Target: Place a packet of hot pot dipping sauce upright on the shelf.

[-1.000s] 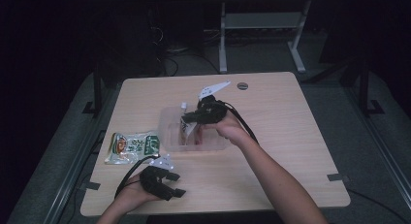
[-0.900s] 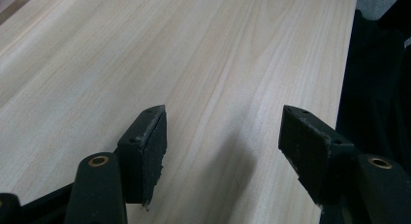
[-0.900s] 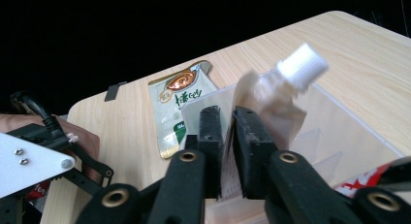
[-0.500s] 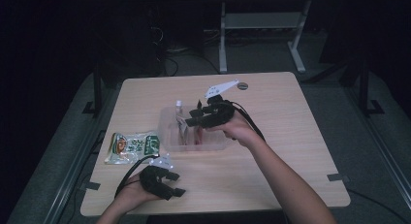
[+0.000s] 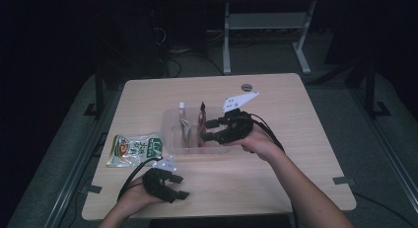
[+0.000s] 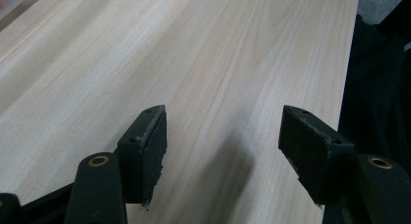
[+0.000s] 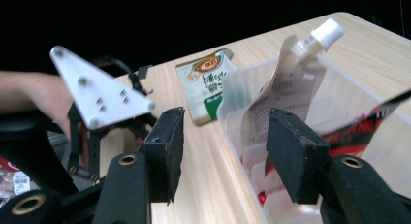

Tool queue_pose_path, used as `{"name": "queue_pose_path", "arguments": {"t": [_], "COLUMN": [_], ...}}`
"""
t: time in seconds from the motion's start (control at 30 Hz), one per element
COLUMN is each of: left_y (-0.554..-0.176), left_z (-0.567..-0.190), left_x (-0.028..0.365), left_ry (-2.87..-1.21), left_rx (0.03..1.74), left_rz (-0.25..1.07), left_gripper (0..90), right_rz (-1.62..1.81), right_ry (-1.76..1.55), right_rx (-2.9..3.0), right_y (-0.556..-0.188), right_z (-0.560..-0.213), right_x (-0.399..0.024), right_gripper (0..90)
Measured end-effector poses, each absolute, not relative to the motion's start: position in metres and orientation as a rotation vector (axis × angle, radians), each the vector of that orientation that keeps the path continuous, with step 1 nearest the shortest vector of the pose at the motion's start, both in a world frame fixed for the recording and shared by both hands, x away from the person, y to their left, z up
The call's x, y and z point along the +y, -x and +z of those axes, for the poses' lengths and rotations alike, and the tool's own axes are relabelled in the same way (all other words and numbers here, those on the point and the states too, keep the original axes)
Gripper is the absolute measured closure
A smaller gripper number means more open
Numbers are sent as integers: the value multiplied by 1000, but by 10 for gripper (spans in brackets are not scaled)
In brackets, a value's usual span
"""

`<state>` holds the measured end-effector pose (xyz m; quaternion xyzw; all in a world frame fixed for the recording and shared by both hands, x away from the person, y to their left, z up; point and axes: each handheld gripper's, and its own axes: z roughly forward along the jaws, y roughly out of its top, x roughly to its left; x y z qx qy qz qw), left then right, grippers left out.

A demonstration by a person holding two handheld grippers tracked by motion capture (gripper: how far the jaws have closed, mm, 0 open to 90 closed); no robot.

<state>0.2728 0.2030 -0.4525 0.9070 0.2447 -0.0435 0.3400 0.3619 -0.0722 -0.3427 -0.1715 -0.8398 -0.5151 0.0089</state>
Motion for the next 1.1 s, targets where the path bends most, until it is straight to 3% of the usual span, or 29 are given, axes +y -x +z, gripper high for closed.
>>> {"name": "queue_pose_path", "arguments": {"t": [1.1], "left_y": [-267], "left_z": [-451], "left_x": [204], "left_ry": [-2348], "left_rx": [643], "left_rz": [-105], "left_gripper": [341], "right_rz": [-1340], "right_ry": [755], "right_rx": [-2790], "right_y": [-279], "right_z": [-427], "right_x": [-150], "right_gripper": [389]}}
